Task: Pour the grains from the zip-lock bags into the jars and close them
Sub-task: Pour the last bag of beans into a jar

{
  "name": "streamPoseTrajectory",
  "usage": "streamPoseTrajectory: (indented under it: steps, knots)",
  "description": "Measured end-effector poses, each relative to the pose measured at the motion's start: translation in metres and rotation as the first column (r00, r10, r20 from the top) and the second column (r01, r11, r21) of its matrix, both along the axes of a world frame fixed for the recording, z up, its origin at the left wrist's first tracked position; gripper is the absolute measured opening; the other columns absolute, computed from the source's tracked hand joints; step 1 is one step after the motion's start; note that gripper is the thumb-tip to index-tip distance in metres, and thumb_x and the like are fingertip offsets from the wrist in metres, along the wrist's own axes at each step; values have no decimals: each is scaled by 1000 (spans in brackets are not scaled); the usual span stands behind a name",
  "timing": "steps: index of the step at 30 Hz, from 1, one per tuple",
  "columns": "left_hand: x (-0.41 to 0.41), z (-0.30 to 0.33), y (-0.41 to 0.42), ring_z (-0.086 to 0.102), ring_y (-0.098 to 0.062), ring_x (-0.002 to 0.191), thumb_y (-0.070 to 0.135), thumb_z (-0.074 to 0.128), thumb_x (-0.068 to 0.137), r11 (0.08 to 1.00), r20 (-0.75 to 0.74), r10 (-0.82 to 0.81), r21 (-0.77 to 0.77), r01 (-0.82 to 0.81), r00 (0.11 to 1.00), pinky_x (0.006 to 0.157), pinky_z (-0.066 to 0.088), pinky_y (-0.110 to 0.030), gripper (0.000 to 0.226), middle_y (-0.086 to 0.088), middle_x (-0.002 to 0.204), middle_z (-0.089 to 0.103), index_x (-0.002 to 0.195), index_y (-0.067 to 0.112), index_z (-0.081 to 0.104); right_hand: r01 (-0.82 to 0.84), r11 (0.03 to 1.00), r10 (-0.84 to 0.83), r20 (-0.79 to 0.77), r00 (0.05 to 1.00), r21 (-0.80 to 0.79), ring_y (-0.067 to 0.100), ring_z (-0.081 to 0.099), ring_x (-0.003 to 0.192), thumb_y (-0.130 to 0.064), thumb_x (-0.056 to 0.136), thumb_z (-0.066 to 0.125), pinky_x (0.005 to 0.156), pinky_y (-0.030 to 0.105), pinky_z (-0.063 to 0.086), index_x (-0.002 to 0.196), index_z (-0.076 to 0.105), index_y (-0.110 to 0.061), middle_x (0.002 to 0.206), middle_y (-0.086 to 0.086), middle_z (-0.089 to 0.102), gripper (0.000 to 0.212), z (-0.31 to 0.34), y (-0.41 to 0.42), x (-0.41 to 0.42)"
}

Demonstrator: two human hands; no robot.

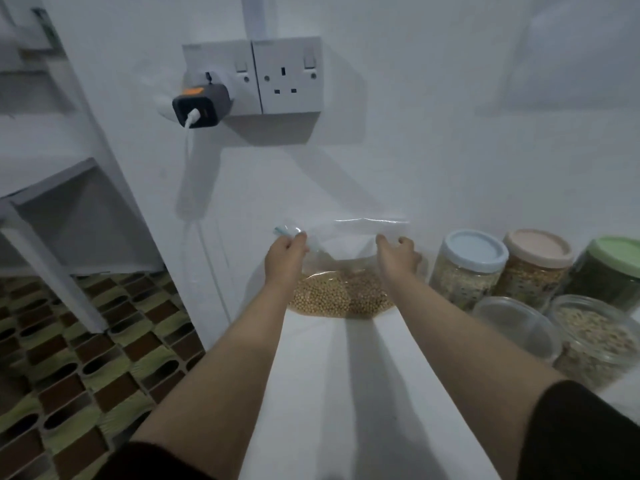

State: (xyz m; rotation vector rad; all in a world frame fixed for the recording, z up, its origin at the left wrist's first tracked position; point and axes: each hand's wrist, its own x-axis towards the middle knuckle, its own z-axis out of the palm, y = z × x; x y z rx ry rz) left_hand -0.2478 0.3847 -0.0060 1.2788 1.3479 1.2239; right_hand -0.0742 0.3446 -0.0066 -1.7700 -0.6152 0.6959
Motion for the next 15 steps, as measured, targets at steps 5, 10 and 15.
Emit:
streamPoseTrajectory:
  steps: [5, 10, 15]
  knots:
    - [-5, 12, -14, 60, -13, 81, 24, 45, 98, 999, 191, 4, 44, -13, 982, 74, 47, -25, 23, 2, 88, 67, 80, 23, 60, -37, 995, 43, -57, 997, 94, 30, 45, 130, -42, 101, 47, 103, 34, 40, 149, 36, -17, 144, 9, 45, 55, 15, -6, 4]
    - [-15, 39, -63, 63, 1, 62, 8, 38, 96, 996, 367, -61, 82, 33, 928, 61, 48, -13, 22, 6, 78, 72, 84, 14, 55, 50, 942, -6, -133, 991, 331, 17, 53, 86, -29, 99, 51, 62, 21, 40, 98, 56, -14, 87, -2, 57, 16, 26, -42, -9]
    - [-40, 43, -130, 68, -18, 79, 27, 53, 80, 990, 463, -135, 106, 96, 876, 81, 42, -33, 14, -5, 93, 76, 86, 17, 61, 36, 869, 79, -211, 974, 494, 12, 50, 72, -18, 74, 50, 69, 24, 38, 78, 58, -19, 76, 1, 58, 9, 37, -129, -23]
